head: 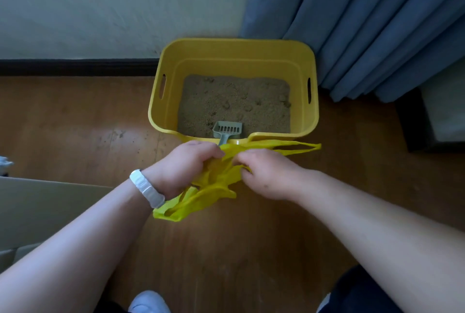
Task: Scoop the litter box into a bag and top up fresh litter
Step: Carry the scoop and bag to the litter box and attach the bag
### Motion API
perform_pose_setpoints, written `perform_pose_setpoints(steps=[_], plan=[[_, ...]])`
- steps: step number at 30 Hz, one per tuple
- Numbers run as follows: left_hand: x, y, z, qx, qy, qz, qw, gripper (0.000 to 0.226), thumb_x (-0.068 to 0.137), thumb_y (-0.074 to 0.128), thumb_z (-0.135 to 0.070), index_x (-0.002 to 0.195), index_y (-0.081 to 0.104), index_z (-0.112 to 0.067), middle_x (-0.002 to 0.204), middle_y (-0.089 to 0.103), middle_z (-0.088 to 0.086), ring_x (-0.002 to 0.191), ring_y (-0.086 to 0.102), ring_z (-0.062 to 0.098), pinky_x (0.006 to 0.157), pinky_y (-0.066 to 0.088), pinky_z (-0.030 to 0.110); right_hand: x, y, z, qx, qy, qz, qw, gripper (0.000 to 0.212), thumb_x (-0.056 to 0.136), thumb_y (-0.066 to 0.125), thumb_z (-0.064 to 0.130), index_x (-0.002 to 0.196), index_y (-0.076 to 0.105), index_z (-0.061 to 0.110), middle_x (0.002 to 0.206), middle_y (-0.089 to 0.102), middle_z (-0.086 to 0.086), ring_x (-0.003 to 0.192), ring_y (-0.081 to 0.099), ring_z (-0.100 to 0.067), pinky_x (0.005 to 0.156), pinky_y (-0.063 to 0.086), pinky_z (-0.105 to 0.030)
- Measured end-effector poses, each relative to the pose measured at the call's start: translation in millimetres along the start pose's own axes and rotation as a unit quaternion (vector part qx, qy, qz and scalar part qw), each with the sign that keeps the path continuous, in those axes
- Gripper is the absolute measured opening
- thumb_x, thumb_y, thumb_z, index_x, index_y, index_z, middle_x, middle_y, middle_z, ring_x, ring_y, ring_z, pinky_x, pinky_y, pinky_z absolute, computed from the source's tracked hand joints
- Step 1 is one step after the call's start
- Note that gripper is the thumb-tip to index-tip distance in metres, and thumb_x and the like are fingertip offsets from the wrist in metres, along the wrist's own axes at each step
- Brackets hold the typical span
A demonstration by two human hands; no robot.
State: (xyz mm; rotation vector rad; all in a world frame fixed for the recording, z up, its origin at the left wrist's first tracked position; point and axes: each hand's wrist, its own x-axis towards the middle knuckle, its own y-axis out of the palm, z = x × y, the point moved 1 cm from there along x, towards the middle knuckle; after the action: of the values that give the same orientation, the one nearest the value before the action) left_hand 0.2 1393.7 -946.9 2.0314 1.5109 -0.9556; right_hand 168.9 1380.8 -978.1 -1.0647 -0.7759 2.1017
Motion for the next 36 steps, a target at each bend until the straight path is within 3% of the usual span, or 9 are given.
perform_pose_setpoints(steps=[5, 10, 12, 16, 19, 21, 26, 30, 36], plan=[[-24, 7, -11, -0.021, 0.032, 0.136, 0.99, 0.012, 0.075, 0.059, -0.012, 0.072, 0.068, -0.005, 0.065, 0.062, 0.01, 0.054, 0.056, 0.02, 0.055, 0.049, 0.026, 5, -6, 17, 0.017, 0.006, -0.032, 0.999, 0.023, 0.099, 0.048, 0.025, 0.102, 0.066, 0.011, 0.107, 0.066, -0.016, 0.091, 0.055, -0.028, 0.063, 0.025, -0.027], [-32, -12, -30, 0.164, 0.063, 0.06, 0.983, 0.021, 0.075, 0.061, -0.031, 0.06, 0.062, -0.017, 0.062, 0.049, 0.006, 0.058, 0.045, 0.023, 0.06, 0.039, 0.034, 12, -6, -7, -0.106, 0.02, 0.007, 0.994, 0.058, 0.086, 0.065, 0.046, 0.137, 0.044, 0.029, 0.137, 0.055, -0.004, 0.118, 0.055, -0.028, 0.089, 0.046, -0.034], [-28, -32, -31, 0.363, 0.076, -0.08, 0.925, 0.027, 0.084, 0.057, -0.035, 0.068, 0.063, -0.014, 0.06, 0.05, 0.002, 0.058, 0.047, 0.021, 0.055, 0.036, 0.029, 9, -5, -19, -0.122, 0.054, 0.057, 0.989, 0.08, 0.079, 0.069, 0.054, 0.145, 0.029, 0.035, 0.148, 0.042, -0.005, 0.126, 0.049, -0.03, 0.097, 0.047, -0.037], [-18, -45, -16, 0.607, 0.142, -0.289, 0.726, 0.024, 0.082, 0.057, -0.04, 0.088, 0.054, -0.017, 0.088, 0.06, 0.006, 0.086, 0.058, 0.033, 0.067, 0.043, 0.036, 5, 2, -23, -0.099, 0.054, 0.086, 0.99, 0.11, 0.066, 0.075, 0.065, 0.151, 0.009, 0.041, 0.161, 0.012, -0.003, 0.144, 0.024, -0.029, 0.114, 0.031, -0.045], [-12, -9, -1, 0.622, 0.389, -0.269, 0.624, 0.028, 0.071, 0.066, -0.028, 0.094, 0.06, -0.015, 0.1, 0.059, 0.011, 0.093, 0.055, 0.034, 0.076, 0.043, 0.043, 6, 2, -19, -0.104, 0.063, 0.091, 0.988, 0.122, 0.057, 0.071, 0.077, 0.151, 0.0, 0.042, 0.162, 0.002, -0.002, 0.149, 0.001, -0.028, 0.117, 0.01, -0.059], [-3, 23, 17, 0.593, 0.5, -0.137, 0.616, 0.022, 0.071, 0.064, -0.023, 0.09, 0.061, -0.014, 0.094, 0.061, 0.01, 0.085, 0.057, 0.032, 0.07, 0.045, 0.041, 6, 2, -21, -0.082, 0.083, 0.101, 0.988, 0.124, 0.056, 0.072, 0.077, 0.151, -0.001, 0.041, 0.162, -0.001, -0.001, 0.149, 0.0, -0.027, 0.117, 0.009, -0.061], [53, 27, 94, 0.696, 0.158, 0.04, 0.699, 0.012, 0.095, 0.046, -0.024, 0.101, 0.054, -0.019, 0.098, 0.064, 0.008, 0.089, 0.063, 0.031, 0.065, 0.046, 0.036, -1, 11, -50, -0.063, 0.16, 0.139, 0.975, 0.097, 0.078, 0.062, 0.067, 0.153, 0.014, 0.029, 0.159, 0.022, -0.006, 0.143, 0.028, -0.029, 0.114, 0.032, -0.044], [76, 6, 117, 0.674, 0.101, 0.027, 0.732, 0.019, 0.097, 0.04, -0.024, 0.099, 0.058, -0.019, 0.099, 0.066, 0.008, 0.084, 0.06, 0.028, 0.064, 0.037, 0.031, -2, 18, -82, -0.092, 0.157, 0.062, 0.981, 0.051, 0.092, 0.05, 0.049, 0.139, 0.04, 0.03, 0.144, 0.047, -0.001, 0.129, 0.047, -0.028, 0.105, 0.042, -0.038], [74, -2, 103, 0.787, 0.156, 0.063, 0.594, 0.026, 0.097, 0.04, -0.021, 0.093, 0.065, -0.015, 0.086, 0.066, 0.009, 0.067, 0.056, 0.025, 0.064, 0.051, 0.034, 10, 26, -94, -0.149, 0.122, 0.122, 0.974, 0.042, 0.095, 0.056, 0.035, 0.133, 0.049, 0.017, 0.129, 0.059, -0.009, 0.117, 0.057, -0.03, 0.097, 0.048, -0.039]])
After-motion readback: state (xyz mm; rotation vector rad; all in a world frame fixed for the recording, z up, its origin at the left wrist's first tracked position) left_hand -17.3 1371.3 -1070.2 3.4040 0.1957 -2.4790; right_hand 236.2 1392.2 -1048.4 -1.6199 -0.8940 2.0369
